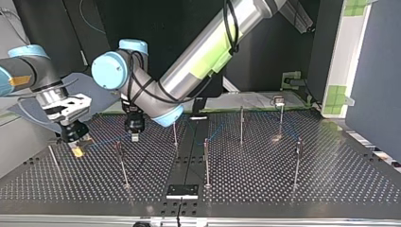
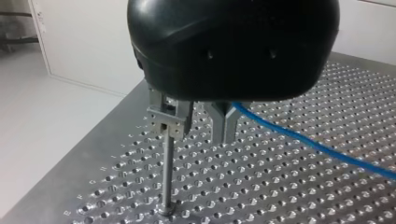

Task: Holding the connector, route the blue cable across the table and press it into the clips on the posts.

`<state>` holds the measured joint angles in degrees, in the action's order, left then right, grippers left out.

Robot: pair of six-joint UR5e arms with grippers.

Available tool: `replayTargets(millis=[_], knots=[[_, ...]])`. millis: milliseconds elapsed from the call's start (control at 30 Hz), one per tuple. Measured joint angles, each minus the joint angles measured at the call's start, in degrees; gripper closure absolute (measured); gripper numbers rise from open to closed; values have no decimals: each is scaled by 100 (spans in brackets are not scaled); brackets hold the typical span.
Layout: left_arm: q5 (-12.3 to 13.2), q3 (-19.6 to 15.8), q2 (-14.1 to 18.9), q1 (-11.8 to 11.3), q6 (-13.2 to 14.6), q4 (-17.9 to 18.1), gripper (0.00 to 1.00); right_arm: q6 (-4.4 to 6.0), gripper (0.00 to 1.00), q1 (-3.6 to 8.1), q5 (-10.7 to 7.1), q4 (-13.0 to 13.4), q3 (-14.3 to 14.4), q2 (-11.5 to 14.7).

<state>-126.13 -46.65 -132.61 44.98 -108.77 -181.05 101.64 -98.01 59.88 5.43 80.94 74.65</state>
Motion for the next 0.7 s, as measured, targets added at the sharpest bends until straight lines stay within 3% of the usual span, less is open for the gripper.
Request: replayTargets(millis=[467, 700], knots=[[68, 124, 74, -133, 4, 162, 100, 32, 100, 12, -54, -23, -176, -4], [346, 123, 25, -373, -20, 307, 100, 40, 100, 37, -54, -2, -178, -118]])
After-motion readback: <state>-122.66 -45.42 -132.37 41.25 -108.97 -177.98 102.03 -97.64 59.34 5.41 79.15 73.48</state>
